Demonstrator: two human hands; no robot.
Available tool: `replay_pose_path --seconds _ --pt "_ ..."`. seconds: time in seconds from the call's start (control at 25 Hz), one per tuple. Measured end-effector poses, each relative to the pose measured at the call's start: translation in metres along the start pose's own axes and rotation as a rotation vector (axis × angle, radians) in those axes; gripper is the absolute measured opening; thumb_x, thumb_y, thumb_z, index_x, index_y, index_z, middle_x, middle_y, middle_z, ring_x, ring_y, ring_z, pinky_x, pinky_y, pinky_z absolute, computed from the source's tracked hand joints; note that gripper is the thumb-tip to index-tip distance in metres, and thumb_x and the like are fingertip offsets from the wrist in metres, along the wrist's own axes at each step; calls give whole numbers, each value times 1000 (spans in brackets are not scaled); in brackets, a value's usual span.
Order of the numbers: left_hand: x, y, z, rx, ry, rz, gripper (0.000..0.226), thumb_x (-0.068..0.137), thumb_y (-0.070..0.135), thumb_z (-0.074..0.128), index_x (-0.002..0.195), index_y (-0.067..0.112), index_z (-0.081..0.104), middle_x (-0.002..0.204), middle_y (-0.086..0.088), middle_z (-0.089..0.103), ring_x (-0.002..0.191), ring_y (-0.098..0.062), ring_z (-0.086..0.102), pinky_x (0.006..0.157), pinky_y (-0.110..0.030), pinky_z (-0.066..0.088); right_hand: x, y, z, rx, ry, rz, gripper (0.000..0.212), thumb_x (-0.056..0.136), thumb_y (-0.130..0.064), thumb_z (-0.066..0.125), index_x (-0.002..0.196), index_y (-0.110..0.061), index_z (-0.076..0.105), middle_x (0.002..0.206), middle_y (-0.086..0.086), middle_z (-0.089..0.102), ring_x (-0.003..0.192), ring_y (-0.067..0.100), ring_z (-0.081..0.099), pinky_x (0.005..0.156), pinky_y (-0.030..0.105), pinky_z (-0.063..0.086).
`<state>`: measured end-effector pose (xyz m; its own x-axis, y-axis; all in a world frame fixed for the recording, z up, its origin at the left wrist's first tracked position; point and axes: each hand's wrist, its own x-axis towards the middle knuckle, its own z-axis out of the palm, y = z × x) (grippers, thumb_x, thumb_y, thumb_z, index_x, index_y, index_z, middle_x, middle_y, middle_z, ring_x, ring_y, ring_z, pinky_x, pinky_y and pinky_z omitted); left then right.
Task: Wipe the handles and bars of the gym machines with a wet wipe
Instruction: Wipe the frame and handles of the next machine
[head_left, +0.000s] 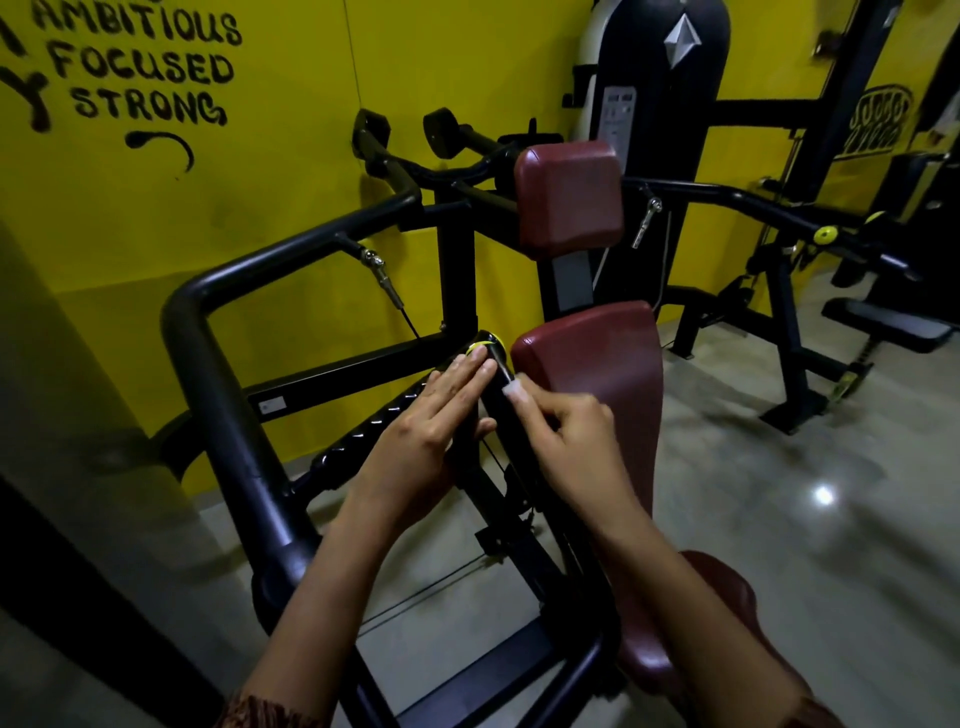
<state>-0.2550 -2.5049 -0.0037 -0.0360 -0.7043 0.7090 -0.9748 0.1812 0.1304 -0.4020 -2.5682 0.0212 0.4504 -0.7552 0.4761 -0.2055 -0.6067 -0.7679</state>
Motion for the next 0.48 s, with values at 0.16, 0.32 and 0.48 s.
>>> replay_pose_path --seconds 0.16,0.32,0.48 --pt "-1 -1 0 -1 -7 -12 56 95 35 38 142 6 27 149 -5 27 138 -13 25 115 -22 14 12 -2 7 16 -7 -129 32 94 -20 55 125 -11 58 125 7 59 117 5 53 97 15 43" --pt "0 2 -1 8 11 -12 54 95 31 38 140 3 30 148 -6 26 137 -14 24 115 -21 11 -65 26 -11 -100 -12 -331 39 92 -17 51 129 -6 51 138 6 48 130 11 43 106 22 36" --pt "-3 7 1 4 32 25 49 95 25 41 138 0 37 146 -10 32 136 -19 29 114 -31 22 -130 47 -29 -242 -39 -401 37 90 -14 49 124 0 55 140 11 45 132 23 41 108 30 36"
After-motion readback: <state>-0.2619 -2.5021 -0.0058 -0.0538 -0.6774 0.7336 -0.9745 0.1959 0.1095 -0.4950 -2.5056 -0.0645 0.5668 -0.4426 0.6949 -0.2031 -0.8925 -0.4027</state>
